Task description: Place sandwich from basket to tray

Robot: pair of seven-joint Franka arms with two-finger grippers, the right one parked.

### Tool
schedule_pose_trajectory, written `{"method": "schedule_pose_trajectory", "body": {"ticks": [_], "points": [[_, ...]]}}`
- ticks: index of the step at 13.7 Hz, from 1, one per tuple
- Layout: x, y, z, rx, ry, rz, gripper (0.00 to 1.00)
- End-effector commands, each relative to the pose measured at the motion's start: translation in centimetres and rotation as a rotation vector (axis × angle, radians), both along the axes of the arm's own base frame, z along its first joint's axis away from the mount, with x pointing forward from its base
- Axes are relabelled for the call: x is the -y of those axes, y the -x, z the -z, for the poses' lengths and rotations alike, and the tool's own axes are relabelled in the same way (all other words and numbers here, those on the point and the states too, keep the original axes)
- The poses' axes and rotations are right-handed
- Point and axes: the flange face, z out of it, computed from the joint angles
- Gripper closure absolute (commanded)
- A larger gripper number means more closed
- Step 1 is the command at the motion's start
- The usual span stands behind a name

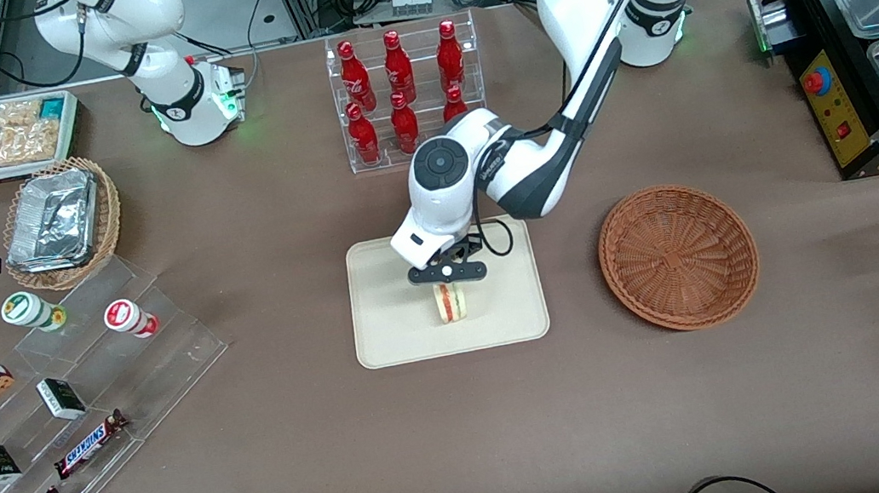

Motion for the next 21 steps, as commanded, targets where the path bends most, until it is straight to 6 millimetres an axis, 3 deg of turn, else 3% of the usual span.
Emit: {"method": "schedule_pose_trajectory", "body": {"ticks": [1,3,4,6,7,10,13,17,19,20,21], "points": [[1.2,0.4,1.4,0.012,-0.002,0.026,1.00],[1.2,0.4,2.1,0.004,-0.006,0.016,1.00],[1.1,0.3,2.0,0.004,-0.004,0.014,0.83],[1.0,0.0,1.3,0.014,-0.003,0.018,0.21],[0.9,-0.1,0.8,0.019,-0.002,0.011,0.00],[0.3,-0.6,-4.6,0.059,0.020,-0.009,0.00],[-3.4,-1.6,-12.3,0.051,-0.025,-0.058,0.00],[-11.5,-3.6,-20.5,0.047,-0.086,-0.169,0.00],[-16.9,-5.0,-24.1,0.047,-0.106,-0.238,0.00],[-20.6,-5.5,-26.7,0.063,-0.113,-0.282,0.00],[-23.0,-5.7,-27.9,0.065,-0.122,-0.283,0.00]]}}
